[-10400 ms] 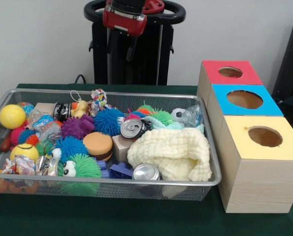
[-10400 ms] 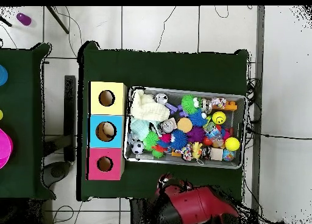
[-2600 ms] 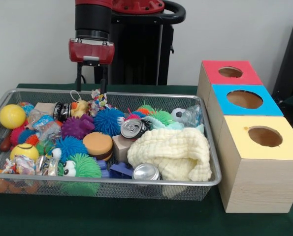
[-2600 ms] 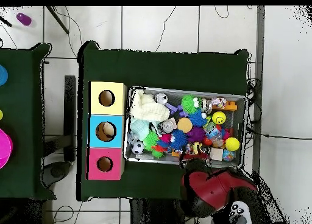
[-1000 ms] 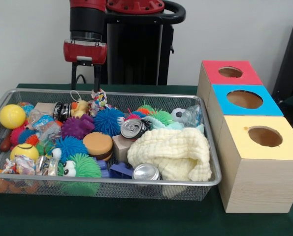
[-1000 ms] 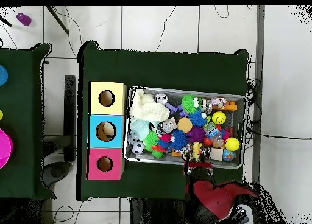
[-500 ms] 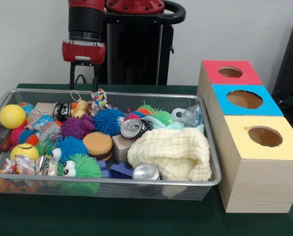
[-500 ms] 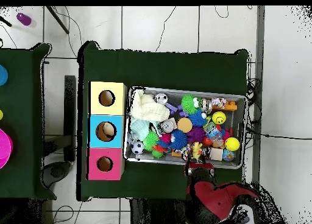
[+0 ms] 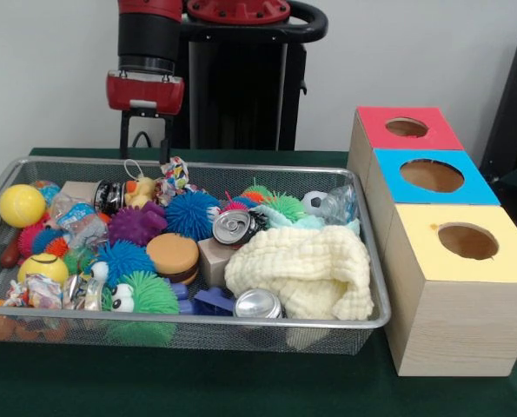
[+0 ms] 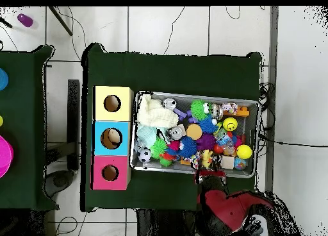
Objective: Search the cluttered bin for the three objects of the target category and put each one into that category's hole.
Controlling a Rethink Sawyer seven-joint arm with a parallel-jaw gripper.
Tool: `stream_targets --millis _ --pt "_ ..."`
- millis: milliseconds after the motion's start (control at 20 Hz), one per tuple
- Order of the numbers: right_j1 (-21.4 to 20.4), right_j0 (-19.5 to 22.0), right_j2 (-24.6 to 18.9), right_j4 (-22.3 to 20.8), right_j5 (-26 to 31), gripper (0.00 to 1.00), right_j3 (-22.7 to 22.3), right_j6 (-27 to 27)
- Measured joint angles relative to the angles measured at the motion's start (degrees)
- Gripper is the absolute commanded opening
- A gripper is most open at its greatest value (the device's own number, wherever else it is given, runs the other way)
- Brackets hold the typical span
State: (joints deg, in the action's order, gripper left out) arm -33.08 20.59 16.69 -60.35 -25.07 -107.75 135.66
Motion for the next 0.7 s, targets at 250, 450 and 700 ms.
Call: stream_targets --millis 250,450,700 --pt "0.0 0.0 0.0 0.0 0.0 1.00 0.2 0.0" --pt "0.6 0.0 0.3 0.2 -0.5 1.00 0.3 0.0" --pt "3.2 0.0 1.7 3.1 -4.7 1.00 0.3 0.0"
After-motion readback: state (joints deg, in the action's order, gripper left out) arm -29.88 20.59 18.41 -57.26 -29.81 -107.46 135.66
